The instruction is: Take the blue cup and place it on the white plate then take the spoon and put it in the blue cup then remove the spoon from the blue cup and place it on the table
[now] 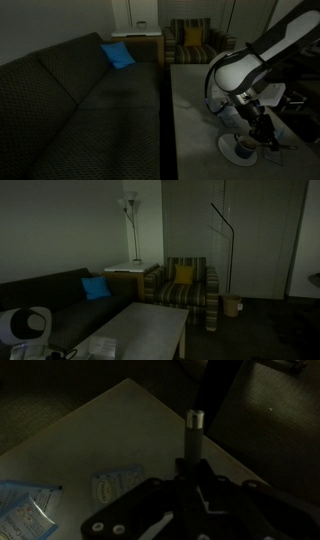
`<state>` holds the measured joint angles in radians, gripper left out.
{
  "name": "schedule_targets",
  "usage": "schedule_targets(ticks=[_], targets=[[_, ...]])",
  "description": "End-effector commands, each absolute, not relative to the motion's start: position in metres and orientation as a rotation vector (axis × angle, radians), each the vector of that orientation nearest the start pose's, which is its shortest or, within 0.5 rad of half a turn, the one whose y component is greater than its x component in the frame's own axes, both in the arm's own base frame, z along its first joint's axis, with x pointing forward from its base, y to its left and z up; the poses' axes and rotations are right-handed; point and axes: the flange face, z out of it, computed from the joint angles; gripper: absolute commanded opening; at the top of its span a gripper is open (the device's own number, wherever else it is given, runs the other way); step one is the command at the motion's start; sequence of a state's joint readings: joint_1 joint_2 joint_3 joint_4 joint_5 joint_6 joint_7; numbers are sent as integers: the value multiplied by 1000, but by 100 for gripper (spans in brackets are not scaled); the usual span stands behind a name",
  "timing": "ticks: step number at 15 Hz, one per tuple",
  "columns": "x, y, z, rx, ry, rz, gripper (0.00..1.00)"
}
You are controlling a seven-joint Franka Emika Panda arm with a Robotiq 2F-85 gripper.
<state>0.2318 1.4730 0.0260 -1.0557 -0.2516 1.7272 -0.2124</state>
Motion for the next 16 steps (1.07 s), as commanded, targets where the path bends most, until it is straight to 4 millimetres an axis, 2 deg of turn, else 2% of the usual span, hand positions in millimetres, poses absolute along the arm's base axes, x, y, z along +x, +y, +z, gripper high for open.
schedule_targets(ticks=[1,2,4,5,12,14,16], targets=[[587,127,-118,-2963,-919,1312,4],[587,128,-118,-2966,-918,1304,4],[588,130,-117,-2970,-913,1285,33],[589,130,-117,-2973,-911,1279,42],[592,133,-116,-2990,-895,1249,89],[596,137,-114,-3003,-892,1218,99],[603,143,-110,-3025,-890,1157,100]])
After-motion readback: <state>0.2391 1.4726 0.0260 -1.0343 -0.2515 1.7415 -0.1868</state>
